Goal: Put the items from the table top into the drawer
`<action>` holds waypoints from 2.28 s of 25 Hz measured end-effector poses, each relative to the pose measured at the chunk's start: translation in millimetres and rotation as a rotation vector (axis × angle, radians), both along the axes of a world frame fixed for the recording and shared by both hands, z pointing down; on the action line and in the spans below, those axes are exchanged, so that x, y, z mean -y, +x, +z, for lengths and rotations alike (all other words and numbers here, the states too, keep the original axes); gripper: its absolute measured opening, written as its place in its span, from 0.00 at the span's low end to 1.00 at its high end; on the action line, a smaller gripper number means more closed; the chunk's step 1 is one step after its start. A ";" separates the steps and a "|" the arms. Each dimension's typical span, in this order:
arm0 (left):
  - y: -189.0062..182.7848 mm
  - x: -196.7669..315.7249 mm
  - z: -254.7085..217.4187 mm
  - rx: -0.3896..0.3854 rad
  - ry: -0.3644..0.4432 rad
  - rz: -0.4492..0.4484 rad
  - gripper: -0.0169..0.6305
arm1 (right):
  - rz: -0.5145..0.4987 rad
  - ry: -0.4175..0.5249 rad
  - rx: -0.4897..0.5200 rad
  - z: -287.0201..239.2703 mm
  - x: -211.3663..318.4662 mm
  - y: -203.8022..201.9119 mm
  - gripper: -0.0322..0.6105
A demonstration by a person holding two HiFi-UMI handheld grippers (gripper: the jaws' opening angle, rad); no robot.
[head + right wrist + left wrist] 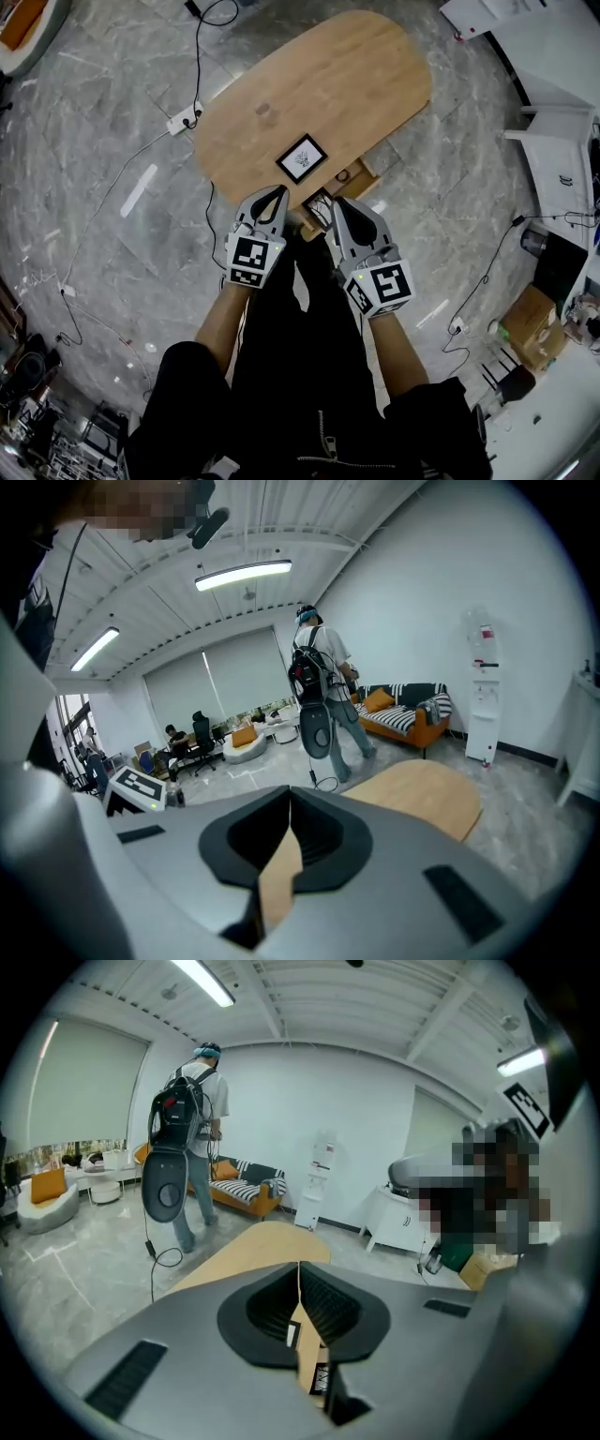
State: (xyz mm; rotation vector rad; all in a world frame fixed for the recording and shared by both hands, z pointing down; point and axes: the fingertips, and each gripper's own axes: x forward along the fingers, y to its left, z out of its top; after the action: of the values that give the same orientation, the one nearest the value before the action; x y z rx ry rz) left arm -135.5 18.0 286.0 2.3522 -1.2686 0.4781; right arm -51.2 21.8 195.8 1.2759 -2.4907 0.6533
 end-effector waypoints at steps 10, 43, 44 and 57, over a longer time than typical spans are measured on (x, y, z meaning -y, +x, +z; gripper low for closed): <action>-4.6 35.6 98.5 0.063 -0.068 -0.039 0.05 | -0.006 -0.155 0.019 104.3 5.6 14.6 0.07; 3.2 64.4 358.0 0.338 -0.338 0.172 0.22 | 0.035 -0.350 0.062 268.2 -36.6 36.8 0.07; 3.8 63.7 361.5 0.343 -0.349 0.174 0.22 | 0.036 -0.353 0.061 268.7 -37.8 38.2 0.07; 2.7 60.5 373.0 0.357 -0.382 0.186 0.14 | 0.034 -0.393 0.083 277.1 -45.3 37.2 0.07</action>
State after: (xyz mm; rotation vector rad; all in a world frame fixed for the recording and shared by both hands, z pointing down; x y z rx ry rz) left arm -132.8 -42.5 659.0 2.1212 -0.9888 1.1340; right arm -14.0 67.1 472.9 1.1602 -2.2513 1.1571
